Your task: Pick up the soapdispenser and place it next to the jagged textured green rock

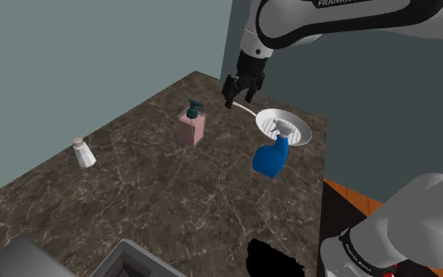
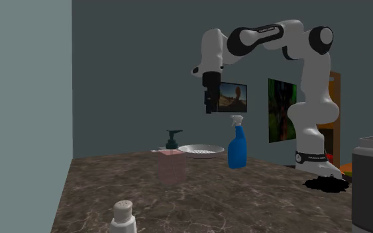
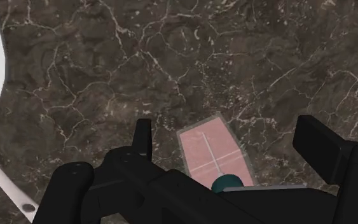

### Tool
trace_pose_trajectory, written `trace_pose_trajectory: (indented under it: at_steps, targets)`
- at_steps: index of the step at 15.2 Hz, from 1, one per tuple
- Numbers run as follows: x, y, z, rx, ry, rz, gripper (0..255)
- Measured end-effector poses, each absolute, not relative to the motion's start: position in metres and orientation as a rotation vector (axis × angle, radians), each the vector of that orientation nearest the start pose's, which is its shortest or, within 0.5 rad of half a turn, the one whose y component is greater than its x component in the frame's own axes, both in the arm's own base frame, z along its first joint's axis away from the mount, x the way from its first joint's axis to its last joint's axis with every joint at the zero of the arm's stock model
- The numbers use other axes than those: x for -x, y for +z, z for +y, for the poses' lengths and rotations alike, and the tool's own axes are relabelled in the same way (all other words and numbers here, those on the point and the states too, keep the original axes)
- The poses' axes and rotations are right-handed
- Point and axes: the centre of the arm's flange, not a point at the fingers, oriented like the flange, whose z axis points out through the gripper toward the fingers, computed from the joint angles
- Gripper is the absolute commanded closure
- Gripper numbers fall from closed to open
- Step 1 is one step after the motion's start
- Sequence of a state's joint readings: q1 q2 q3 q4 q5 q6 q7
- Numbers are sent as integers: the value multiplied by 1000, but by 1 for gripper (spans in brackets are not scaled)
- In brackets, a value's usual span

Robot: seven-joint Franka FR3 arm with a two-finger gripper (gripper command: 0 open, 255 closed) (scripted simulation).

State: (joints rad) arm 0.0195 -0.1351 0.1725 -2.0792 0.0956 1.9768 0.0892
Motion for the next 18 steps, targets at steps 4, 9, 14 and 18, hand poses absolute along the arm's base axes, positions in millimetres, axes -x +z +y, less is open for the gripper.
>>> trace_pose_trajectory:
  at_steps: [4,9,14,18]
  targets:
    - [-553,472,127,3064,-37,-83,0]
    - [-611,450,150,3055,-41,-63,0]
    - [-654,434,166,3048,-43,-45,0]
    - [-659,413,170,3048,-43,-44,0]
